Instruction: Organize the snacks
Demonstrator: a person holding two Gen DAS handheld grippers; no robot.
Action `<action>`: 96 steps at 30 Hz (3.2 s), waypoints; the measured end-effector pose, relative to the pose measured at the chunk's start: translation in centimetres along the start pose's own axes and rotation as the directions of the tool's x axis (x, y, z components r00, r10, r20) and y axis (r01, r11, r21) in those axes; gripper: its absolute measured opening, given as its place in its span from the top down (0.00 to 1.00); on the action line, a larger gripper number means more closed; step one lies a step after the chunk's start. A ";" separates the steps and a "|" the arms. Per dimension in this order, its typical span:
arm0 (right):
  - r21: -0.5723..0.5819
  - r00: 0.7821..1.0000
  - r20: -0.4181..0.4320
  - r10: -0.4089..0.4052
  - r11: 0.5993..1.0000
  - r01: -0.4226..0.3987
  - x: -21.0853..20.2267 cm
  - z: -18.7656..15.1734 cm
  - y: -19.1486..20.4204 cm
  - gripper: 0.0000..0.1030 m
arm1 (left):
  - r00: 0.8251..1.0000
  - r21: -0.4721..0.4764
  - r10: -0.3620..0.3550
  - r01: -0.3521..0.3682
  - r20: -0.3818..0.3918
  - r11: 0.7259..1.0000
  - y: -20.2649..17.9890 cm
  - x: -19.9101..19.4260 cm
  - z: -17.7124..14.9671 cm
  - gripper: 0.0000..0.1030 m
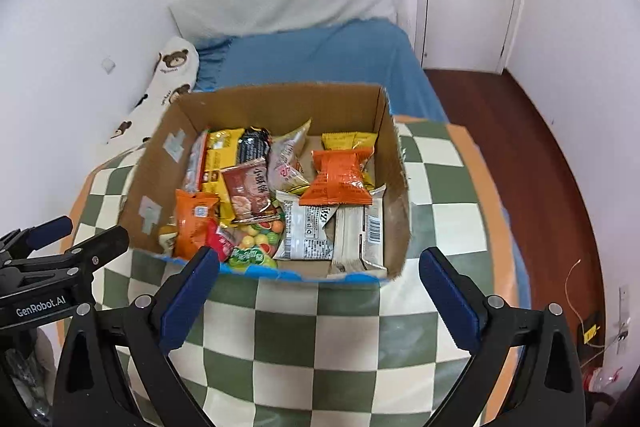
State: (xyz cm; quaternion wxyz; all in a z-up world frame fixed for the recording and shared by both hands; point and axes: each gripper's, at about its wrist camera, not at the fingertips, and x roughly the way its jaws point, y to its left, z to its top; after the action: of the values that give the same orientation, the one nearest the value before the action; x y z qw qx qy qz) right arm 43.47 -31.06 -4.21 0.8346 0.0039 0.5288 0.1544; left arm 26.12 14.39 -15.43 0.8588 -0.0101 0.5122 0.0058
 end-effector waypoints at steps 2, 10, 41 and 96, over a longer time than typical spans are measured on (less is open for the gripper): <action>-0.009 1.000 0.022 0.001 1.000 0.000 -2.1 -0.8 0.3 0.01 | 1.000 -0.001 -0.011 0.011 0.022 1.000 0.1 -1.9 -0.9 0.00; -0.028 0.994 0.111 0.010 1.000 -0.007 -9.7 -3.5 1.4 0.01 | 0.996 -0.001 -0.028 0.028 0.090 1.000 0.5 -8.0 -3.8 0.00; -0.013 0.975 0.220 0.019 1.000 -0.017 -20.6 -7.4 2.8 0.00 | 0.979 0.024 -0.007 0.003 0.202 1.000 -0.1 -16.1 -7.5 0.00; 0.056 0.987 0.119 -0.112 0.993 0.106 -6.7 -1.8 -0.5 0.00 | 0.987 0.029 0.050 -0.055 0.150 0.998 -1.4 -4.2 -1.3 0.00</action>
State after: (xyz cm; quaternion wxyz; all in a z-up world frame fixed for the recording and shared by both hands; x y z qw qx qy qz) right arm 39.37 -33.56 0.78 0.8721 0.0051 0.4801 0.0948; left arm 23.00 13.00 -12.32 0.8943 0.0179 0.4467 0.0208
